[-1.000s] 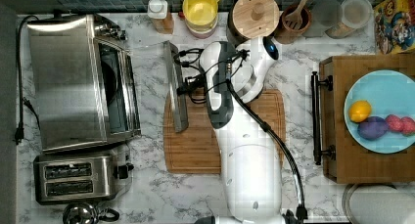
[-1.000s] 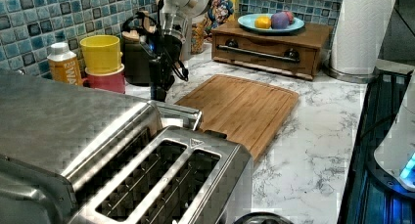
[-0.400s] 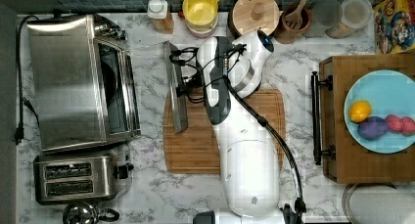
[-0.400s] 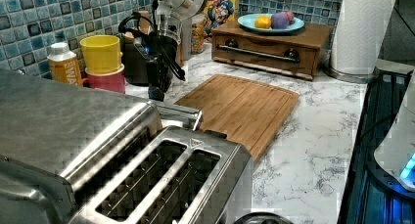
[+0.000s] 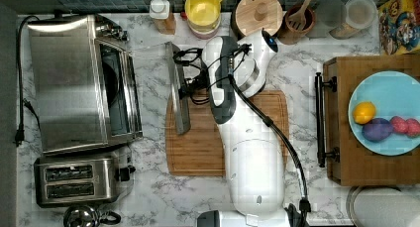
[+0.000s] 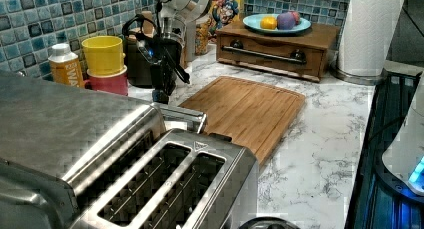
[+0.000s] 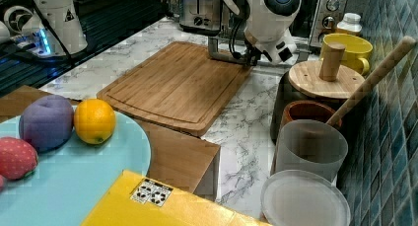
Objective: Close the oven.
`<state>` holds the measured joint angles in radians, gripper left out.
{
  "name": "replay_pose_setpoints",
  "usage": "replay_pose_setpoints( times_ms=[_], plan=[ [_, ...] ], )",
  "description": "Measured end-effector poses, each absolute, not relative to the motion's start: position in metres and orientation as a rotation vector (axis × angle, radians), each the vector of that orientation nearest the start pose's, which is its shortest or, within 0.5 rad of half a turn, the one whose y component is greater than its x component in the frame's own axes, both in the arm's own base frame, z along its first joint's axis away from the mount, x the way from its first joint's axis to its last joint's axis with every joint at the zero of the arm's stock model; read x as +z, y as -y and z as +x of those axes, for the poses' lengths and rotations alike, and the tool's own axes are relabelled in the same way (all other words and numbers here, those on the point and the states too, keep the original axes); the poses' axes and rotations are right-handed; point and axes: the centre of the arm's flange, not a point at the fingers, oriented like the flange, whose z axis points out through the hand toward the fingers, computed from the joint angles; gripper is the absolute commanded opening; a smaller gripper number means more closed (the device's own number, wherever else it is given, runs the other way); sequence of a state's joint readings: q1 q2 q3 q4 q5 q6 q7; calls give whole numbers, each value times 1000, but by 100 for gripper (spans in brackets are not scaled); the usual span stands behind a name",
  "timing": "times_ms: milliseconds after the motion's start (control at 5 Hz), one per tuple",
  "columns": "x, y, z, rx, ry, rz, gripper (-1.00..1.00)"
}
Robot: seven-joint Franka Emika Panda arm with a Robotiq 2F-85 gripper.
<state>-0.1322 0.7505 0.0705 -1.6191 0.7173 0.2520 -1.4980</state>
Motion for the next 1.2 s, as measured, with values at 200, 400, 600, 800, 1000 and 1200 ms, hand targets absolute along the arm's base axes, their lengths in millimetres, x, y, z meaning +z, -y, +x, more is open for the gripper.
replay_pose_setpoints(
  times_ms=[200, 400, 600, 800, 1000, 1200],
  plan=[
    [174, -11, 639, 278, 272, -2293, -100],
    [184, -14, 636, 242, 255, -2327, -100],
    [203, -22, 629, 201, 267, -2372, -100],
    [231, -39, 629, 167, 342, -2417, -100],
    [264, -65, 628, 142, 392, -2524, -100],
    [300, -100, 624, 95, 409, -2601, -100]
  ],
)
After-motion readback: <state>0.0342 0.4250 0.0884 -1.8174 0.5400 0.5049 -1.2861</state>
